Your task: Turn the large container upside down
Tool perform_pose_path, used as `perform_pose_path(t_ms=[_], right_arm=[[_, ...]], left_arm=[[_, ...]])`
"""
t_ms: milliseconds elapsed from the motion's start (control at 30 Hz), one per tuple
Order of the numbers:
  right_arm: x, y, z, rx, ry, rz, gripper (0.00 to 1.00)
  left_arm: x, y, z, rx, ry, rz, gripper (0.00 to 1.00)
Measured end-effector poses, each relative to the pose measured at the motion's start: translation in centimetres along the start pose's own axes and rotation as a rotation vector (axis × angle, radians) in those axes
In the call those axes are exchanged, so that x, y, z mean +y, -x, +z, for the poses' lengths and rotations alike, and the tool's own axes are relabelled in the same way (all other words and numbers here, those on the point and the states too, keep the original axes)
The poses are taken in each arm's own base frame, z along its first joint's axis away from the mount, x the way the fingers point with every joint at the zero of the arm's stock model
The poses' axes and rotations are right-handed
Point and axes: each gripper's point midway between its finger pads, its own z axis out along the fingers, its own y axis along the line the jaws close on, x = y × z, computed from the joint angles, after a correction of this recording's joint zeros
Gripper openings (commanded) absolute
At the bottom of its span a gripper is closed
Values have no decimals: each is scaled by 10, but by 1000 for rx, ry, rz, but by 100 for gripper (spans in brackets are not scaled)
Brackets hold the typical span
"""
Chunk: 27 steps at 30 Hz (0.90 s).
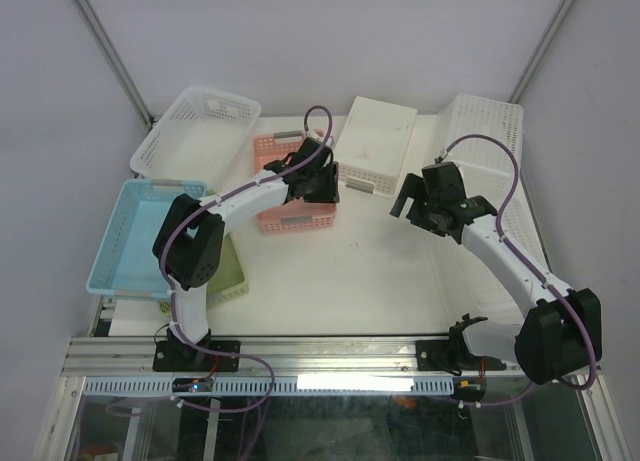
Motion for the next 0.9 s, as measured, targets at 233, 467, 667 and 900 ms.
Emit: perform_pose_path(t_ms=[233, 467, 667, 900], right_arm=[[2, 2, -2, -9, 12, -1, 92], [-1, 12, -18, -63, 13, -7, 92], [-8, 13, -28, -69, -3, -8, 92], [3, 38, -61, -150, 40, -3, 92]], left_arm=[[8, 8, 1, -36, 50, 10, 48], [17, 10, 16, -45, 99, 16, 32], [12, 3, 5, -37, 103, 29, 8], [4, 18, -64, -96, 84, 34, 0]])
